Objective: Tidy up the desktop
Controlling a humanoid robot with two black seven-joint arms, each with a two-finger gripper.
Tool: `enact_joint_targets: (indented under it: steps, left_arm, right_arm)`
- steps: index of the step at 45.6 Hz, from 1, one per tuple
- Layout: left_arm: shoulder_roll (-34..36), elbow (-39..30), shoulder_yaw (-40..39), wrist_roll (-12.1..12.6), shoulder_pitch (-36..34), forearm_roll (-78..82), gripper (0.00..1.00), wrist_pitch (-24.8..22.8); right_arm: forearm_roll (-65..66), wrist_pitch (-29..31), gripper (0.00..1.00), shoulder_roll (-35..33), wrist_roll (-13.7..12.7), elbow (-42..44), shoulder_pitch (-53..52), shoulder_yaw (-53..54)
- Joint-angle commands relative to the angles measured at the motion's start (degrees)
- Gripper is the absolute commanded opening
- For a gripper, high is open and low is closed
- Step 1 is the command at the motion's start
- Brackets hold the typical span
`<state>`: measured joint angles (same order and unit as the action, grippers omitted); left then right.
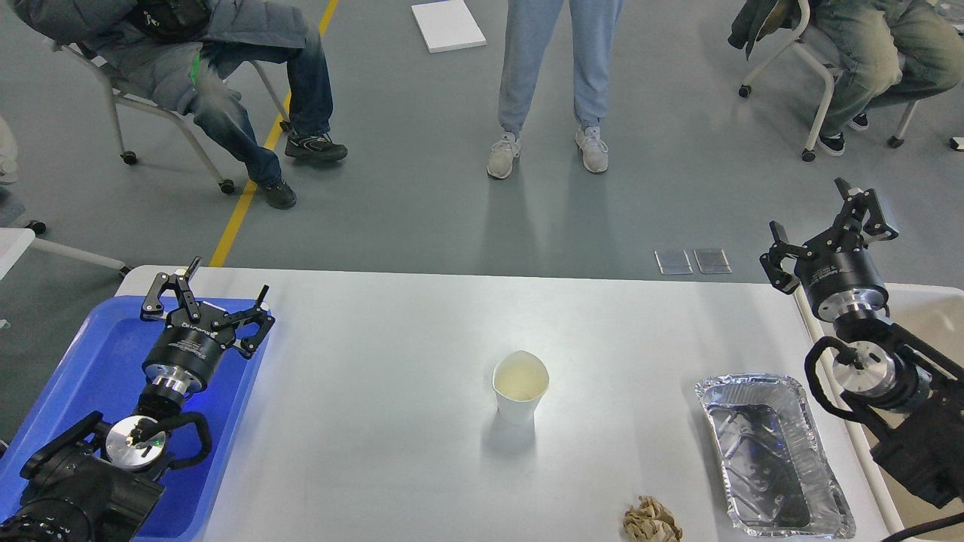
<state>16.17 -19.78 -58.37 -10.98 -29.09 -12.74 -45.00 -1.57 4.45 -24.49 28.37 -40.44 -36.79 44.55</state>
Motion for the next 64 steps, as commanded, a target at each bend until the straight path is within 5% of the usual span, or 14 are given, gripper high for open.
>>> enact_joint_targets:
  steps: [1, 9, 22, 40, 53, 64]
  left_arm:
    - [0.0, 0.0, 0.01, 0.0, 0.0, 0.0, 1.0, 0.0]
    - [0.0, 0.0, 0.01, 0.0, 0.0, 0.0, 1.0, 0.0]
    - [0.0, 0.0, 0.01, 0.0, 0.0, 0.0, 1.0, 0.0]
    - [0.0, 0.0, 0.01, 0.0, 0.0, 0.0, 1.0, 0.0]
    - [0.0, 0.0, 0.01, 0.0, 0.0, 0.08, 1.0, 0.0]
    - [0.0, 0.0, 0.01, 0.09, 0.0, 0.09, 1.0, 0.0]
  right_arm:
    - [-0.71, -0.24, 1.0, -0.73, -0.16, -0.17, -0.92, -0.08]
    - [-0.71, -0.59, 1.0, -5.12, -0.24, -0.43, -2.41, -4.46]
    - [-1.32, -0.94, 1.0, -14.97, -0.42, -2.8, -11.63, -30.21]
    - [-1.15, 0.47, 1.0, -29.21, -0.68, -12.91, -27.8, -51.04]
    - [4.47, 7.58, 1.0, -31.06, -0.68, -14.76, -47.22, -76.7]
    - [23.88, 16.98, 1.0, -30.97, -0.68, -16.08, -61.82, -91.48]
